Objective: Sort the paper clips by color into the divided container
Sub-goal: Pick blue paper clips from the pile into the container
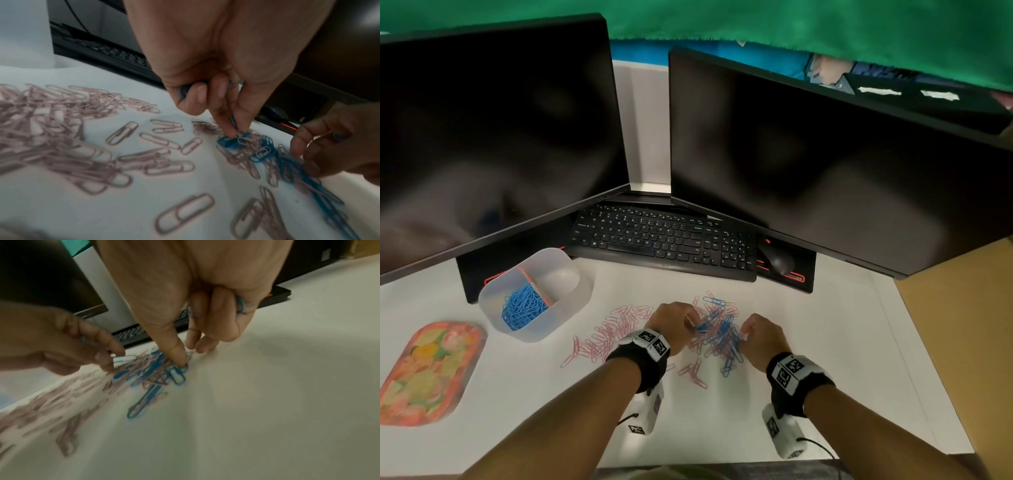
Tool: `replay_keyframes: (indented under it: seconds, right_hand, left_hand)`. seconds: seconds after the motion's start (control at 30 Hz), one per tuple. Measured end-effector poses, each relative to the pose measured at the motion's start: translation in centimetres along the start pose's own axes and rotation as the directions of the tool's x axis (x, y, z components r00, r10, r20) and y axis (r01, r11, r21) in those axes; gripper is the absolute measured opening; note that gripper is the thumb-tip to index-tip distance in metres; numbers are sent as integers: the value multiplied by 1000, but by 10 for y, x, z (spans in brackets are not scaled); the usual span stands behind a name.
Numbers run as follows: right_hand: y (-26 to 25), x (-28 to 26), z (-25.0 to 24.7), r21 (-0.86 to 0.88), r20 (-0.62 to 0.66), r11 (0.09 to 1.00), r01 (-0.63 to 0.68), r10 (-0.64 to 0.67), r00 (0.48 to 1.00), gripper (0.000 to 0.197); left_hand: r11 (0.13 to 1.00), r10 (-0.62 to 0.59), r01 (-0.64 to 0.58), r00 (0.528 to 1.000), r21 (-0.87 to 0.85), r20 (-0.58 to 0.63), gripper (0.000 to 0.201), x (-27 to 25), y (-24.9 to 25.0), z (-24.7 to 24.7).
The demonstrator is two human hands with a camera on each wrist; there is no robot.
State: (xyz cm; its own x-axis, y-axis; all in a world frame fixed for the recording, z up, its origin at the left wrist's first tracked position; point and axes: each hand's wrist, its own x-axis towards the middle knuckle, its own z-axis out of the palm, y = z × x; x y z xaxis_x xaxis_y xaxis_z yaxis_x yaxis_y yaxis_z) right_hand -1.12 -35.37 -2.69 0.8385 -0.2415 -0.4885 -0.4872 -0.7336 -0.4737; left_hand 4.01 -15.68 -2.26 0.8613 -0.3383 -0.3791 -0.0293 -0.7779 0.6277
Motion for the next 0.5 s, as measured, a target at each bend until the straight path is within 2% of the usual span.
replay_keyframes:
  seconds: [0.2, 0.4, 0.5]
  right_hand:
    - [-8, 0, 3, 34, -47, 999, 2, 0, 999, 19]
    - [-3, -4, 0, 19, -1, 1000, -2, 2, 1000, 23]
    - [-5, -4, -5, 79, 38, 997, 8, -11, 999, 23]
  left_hand:
    - [989, -93, 91, 996, -117, -9, 25, 1, -5, -1]
    - [975, -110, 114, 993, -193, 33, 23, -1, -12, -5]
    - [938, -142, 149, 989, -314, 46, 18, -2, -14, -10]
